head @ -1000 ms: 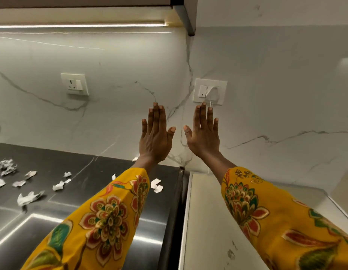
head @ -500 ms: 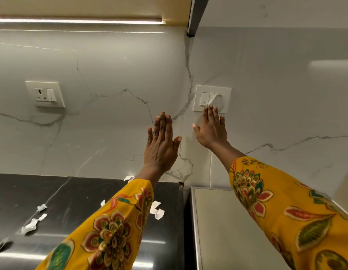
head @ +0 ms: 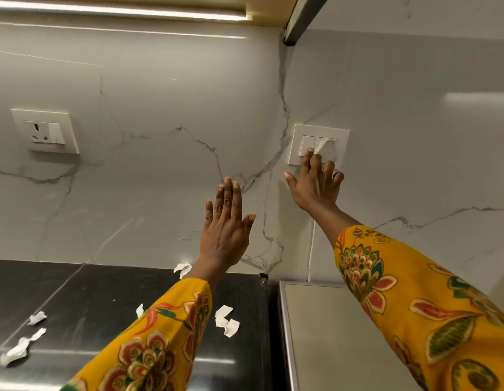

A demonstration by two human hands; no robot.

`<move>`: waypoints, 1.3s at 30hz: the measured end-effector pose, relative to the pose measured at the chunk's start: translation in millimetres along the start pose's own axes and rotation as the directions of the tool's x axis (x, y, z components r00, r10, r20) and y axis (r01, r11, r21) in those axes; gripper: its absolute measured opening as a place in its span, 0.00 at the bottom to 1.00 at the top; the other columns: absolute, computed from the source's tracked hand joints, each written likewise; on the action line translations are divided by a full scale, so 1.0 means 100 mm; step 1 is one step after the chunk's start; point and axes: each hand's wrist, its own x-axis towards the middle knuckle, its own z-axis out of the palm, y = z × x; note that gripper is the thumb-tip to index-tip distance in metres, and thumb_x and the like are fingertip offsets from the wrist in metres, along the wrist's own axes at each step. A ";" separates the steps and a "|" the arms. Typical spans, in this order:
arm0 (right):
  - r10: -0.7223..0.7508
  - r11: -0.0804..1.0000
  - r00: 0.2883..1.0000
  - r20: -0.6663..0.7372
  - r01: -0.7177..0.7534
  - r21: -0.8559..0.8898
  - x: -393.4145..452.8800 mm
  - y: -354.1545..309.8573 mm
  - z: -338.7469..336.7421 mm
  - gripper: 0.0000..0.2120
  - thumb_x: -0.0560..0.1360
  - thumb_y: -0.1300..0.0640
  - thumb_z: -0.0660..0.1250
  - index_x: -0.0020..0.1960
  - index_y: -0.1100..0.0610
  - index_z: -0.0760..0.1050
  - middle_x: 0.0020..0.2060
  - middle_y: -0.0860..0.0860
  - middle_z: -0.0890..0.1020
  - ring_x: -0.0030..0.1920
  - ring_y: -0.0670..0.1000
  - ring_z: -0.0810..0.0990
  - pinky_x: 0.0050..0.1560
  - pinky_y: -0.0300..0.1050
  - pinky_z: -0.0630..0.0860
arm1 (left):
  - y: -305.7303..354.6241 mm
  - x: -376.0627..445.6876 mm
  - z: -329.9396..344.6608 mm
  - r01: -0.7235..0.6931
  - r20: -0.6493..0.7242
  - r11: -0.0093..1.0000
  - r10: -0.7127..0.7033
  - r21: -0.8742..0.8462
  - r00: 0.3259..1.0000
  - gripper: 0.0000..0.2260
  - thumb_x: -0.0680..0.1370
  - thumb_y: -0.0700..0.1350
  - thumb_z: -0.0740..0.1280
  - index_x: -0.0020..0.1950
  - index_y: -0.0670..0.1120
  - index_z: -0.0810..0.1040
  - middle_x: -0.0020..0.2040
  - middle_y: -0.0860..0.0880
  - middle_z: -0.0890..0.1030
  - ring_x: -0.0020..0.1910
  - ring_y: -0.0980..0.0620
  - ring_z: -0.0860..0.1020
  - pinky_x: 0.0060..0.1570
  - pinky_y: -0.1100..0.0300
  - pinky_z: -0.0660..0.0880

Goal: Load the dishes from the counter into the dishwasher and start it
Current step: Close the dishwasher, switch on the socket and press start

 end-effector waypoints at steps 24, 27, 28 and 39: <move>-0.135 0.989 0.985 0.103 0.127 0.078 -1.33 0.17 -0.02 0.32 0.81 0.41 0.44 0.76 0.55 0.34 0.76 0.51 0.36 0.75 0.52 0.34 0.71 0.52 0.30 | 0.38 -0.84 -0.04 0.053 0.094 0.997 -0.048 -0.056 0.994 0.34 0.70 0.68 0.25 0.70 0.51 0.26 0.71 0.54 0.25 0.69 0.58 0.24 0.65 0.64 0.22; -0.151 0.985 0.980 0.131 0.138 0.103 -1.69 0.31 -0.06 0.32 0.81 0.41 0.43 0.75 0.55 0.32 0.75 0.50 0.33 0.75 0.52 0.33 0.71 0.52 0.30 | 0.56 -1.12 -0.05 0.092 0.123 0.994 -0.083 -0.064 0.989 0.32 0.72 0.66 0.30 0.70 0.51 0.27 0.71 0.54 0.25 0.69 0.57 0.24 0.64 0.64 0.21; -0.156 0.984 0.978 0.140 0.140 0.114 -1.81 0.36 -0.08 0.32 0.81 0.41 0.43 0.74 0.54 0.30 0.74 0.50 0.32 0.75 0.52 0.33 0.71 0.52 0.30 | 0.63 -1.21 -0.05 0.101 0.132 0.993 -0.092 -0.063 0.987 0.31 0.73 0.65 0.31 0.70 0.51 0.27 0.71 0.54 0.25 0.68 0.58 0.24 0.63 0.65 0.21; -0.159 0.981 0.957 0.241 0.126 0.146 -3.11 0.89 -0.40 0.32 0.81 0.41 0.43 0.75 0.54 0.30 0.74 0.50 0.32 0.75 0.51 0.32 0.71 0.51 0.30 | 1.44 -2.26 -0.21 0.142 0.133 0.986 -0.130 -0.086 0.982 0.31 0.71 0.67 0.26 0.69 0.52 0.26 0.69 0.55 0.24 0.68 0.59 0.22 0.64 0.63 0.20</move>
